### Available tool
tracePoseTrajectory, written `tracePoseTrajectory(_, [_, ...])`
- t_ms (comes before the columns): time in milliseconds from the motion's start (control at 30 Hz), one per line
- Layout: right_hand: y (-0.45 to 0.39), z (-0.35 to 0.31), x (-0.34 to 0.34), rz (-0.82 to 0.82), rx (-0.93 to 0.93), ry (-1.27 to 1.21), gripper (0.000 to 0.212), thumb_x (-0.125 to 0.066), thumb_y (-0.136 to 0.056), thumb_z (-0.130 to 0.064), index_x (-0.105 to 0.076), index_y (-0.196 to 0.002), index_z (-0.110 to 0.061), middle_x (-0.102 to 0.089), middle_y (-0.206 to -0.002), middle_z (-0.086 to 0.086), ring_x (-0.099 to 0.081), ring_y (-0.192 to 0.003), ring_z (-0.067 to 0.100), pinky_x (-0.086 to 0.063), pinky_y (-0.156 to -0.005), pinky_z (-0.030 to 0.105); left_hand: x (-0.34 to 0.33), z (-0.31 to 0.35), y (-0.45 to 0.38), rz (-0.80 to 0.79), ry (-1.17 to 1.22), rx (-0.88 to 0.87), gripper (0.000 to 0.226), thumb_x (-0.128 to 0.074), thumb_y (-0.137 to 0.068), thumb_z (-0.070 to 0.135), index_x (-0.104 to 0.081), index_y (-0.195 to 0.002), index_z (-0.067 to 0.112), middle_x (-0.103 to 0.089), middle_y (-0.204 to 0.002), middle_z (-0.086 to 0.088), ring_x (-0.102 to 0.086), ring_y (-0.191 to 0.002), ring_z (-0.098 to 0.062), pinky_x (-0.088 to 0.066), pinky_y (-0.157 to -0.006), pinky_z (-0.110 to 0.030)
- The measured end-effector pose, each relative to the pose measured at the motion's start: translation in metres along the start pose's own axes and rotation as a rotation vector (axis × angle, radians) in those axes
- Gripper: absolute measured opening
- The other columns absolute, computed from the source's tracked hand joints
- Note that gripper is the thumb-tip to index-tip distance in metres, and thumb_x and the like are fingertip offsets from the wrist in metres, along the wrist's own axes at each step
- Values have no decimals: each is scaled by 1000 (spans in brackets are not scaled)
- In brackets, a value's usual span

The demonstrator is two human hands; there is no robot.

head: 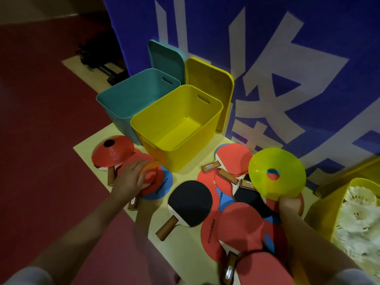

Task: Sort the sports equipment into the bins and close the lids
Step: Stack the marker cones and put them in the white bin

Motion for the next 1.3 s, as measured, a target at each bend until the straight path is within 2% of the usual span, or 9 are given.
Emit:
tracePoseTrajectory(167, [12,-7,10,77,32,-70,28,-44,-94,-2,-56,-115,9,-59,-114,31,-54,-104,48,-42,-86,46,9,19,10,14,26,79,30,-48,-97,18,-61,-123,14,-67,-116,-7,-63,-104,-25,-33,-84,-24])
tracePoseTrajectory(300, [26,-16,21,102,83,-101,30,-42,-89,-6,-55,-115,0,-61,-111,27,-58,-99,46,-49,-86,54,-13,47,34,-31,240,167,29,-47,-97,24,-58,-124,18,-68,-108,-7,-64,-96,-27,-51,-75,-35])
tracePoseTrajectory(633, [70,-60,77,205,249,-245,51,-39,-91,2,-37,-142,-5,-52,-132,24,-50,-120,39,-40,-97,39,-52,107,54,-148,523,169,50,-42,-100,12,-33,-146,28,-51,-140,-2,-54,-120,-22,-48,-90,-32])
tracePoseTrajectory(800, [85,-89,123,263,373,-311,50,-38,-92,-1,-39,-141,-8,-49,-137,17,-47,-124,31,-38,-98,36,-46,121,31,-183,632,159,51,-41,-100,10,-32,-146,30,-59,-125,-14,-58,-108,-33,-45,-69,-33])
tracePoseTrajectory(867, [91,-91,144,289,390,-327,48,-38,-94,-5,-39,-141,-11,-49,-137,14,-48,-122,29,-40,-96,37,-43,133,19,-190,700,149,51,-40,-99,8,-33,-146,27,-54,-134,-13,-53,-118,-33,-47,-83,-36])
tracePoseTrajectory(933, [94,-83,166,312,378,-349,48,-38,-95,-11,-38,-143,-15,-51,-136,12,-53,-115,28,-44,-91,38,-39,150,7,-187,741,135,51,-40,-98,6,-35,-146,22,-47,-141,-11,-47,-126,-30,-41,-93,-34])
tracePoseTrajectory(1033, [99,-60,201,374,353,-353,48,-39,-95,-13,-38,-143,-18,-55,-130,14,-55,-100,23,-44,-81,33,-37,183,-4,-201,760,114,51,-39,-98,5,-35,-145,23,-46,-142,-9,-45,-126,-29,-38,-92,-31])
tracePoseTrajectory(1167, [111,-21,252,472,296,-322,48,-41,-92,-14,-42,-140,-19,-56,-130,14,-54,-113,29,-43,-93,38,-43,237,0,-290,856,56,53,-37,-97,2,-36,-144,27,-48,-137,-8,-48,-115,-23,-37,-85,-27])
tracePoseTrajectory(1300, [122,30,304,567,233,-325,50,-41,-86,-17,-46,-136,-15,-58,-123,17,-54,-96,23,-44,-84,37,-53,287,13,-384,900,-34,55,-37,-97,1,-33,-146,24,-45,-141,-6,-46,-120,-18,-37,-89,-26])
Point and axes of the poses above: each hand's wrist, its own y-axis away from the middle knuckle, its own x-axis out of the back of the hand, z = x × y, the point moved 6 cm from there along -y, towards the middle knuckle
